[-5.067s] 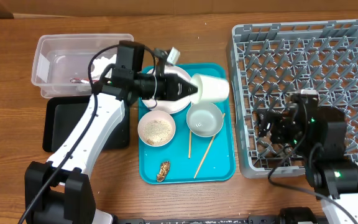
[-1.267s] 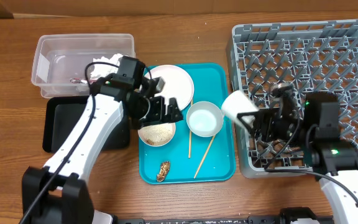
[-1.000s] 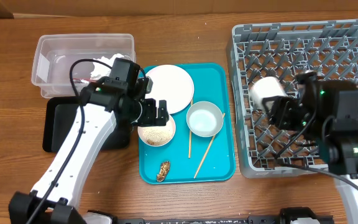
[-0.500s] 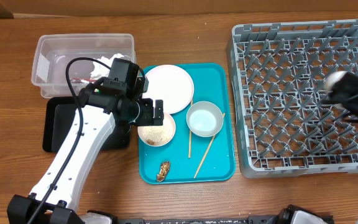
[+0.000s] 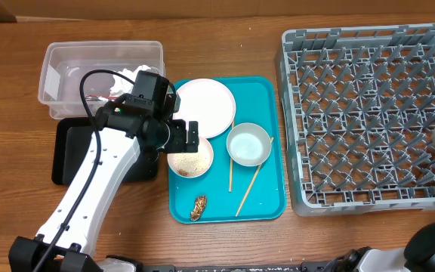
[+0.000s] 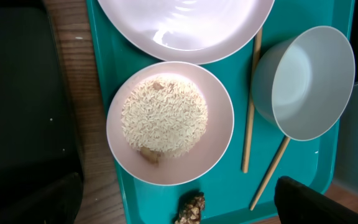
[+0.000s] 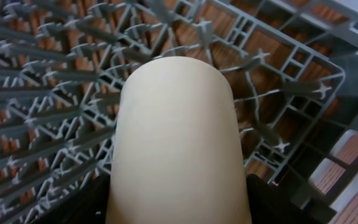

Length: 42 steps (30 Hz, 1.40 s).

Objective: Sort waste into correct bins and load items into the dishwasher
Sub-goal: 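Place the paper cup into the dish rack with right gripper, then reach right gripper to the white bowl and grasp its rim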

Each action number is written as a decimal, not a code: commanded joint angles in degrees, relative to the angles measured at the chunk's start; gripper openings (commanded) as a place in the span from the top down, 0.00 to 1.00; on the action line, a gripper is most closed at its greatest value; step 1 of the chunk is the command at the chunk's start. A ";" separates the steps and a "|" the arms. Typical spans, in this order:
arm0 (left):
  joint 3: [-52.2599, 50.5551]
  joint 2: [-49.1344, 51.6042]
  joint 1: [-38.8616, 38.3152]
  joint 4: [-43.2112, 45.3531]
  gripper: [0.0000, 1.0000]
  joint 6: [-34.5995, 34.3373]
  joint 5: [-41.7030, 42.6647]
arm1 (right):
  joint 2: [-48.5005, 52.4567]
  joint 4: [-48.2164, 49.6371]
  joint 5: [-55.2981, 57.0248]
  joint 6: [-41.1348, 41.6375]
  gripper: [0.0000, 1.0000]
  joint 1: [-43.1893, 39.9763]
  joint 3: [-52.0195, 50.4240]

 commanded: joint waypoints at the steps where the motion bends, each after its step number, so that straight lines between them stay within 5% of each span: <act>1: 0.66 -0.96 -0.02 0.04 0.00 0.42 -0.52 | 1.49 -0.33 -0.28 1.40 0.50 -1.79 1.38; 8: 0.66 -0.96 -0.02 0.02 0.00 0.42 -0.52 | 5.07 -1.18 -0.35 1.40 0.44 -3.15 1.31; 13: 0.66 -0.96 -0.02 0.11 0.00 0.42 -0.52 | 5.79 0.02 -3.34 1.40 0.00 -3.15 0.98; 34: 0.63 -0.94 -0.02 0.00 0.00 0.44 -0.57 | 1.07 -1.66 -24.39 -1.88 0.00 -2.71 1.16; 42: 0.63 -0.92 -0.02 0.02 0.00 0.44 -0.57 | -8.83 -1.97 -33.31 -10.23 0.00 8.09 1.14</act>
